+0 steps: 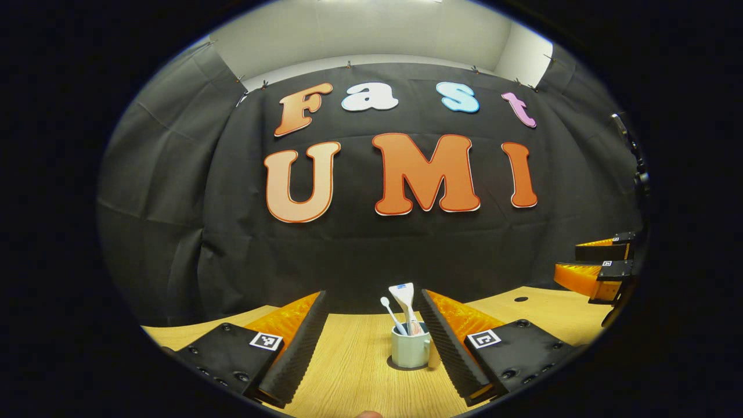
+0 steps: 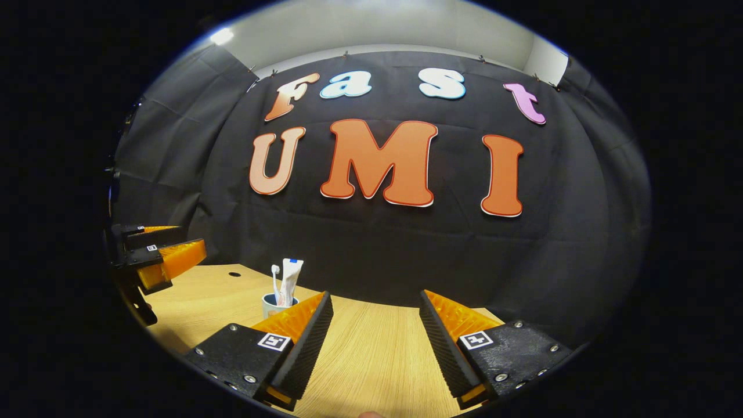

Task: Put the toothbrush and toothpaste on the desktop into the cup, then pick up the cup and place it on the coaster on the desktop.

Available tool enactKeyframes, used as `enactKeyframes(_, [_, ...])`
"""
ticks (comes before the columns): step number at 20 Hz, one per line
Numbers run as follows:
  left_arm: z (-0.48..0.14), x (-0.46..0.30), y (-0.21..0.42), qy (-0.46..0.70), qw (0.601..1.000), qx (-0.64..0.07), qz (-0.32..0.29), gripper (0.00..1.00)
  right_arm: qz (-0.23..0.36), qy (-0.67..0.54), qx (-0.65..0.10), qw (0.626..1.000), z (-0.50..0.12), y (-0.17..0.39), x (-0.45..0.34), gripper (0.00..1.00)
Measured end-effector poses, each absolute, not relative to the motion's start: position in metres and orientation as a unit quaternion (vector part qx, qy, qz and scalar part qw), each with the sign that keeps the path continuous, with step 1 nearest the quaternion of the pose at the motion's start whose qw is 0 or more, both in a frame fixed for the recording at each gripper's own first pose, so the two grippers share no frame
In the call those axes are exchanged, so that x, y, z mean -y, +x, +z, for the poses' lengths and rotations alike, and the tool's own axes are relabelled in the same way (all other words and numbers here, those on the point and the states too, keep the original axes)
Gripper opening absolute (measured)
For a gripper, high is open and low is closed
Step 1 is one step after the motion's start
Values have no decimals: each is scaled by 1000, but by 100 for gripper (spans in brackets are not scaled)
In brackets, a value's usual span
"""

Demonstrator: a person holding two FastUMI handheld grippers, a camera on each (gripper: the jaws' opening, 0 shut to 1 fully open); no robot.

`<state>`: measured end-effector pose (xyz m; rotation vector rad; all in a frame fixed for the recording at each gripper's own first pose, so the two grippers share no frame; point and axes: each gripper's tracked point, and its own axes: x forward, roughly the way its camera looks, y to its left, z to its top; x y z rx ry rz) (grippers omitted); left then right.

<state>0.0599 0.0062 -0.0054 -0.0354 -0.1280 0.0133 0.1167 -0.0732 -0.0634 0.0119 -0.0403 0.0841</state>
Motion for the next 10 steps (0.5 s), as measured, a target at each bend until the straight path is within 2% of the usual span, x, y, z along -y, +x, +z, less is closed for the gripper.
enactKeyframes(9, [-11,3,69,-23,998,55,-8,100,38,5,16,999,-65,119,79,90])
enactKeyframes(10, [-12,5,69,-23,998,54,-10,100,37,5,15,999,-66,119,80,86])
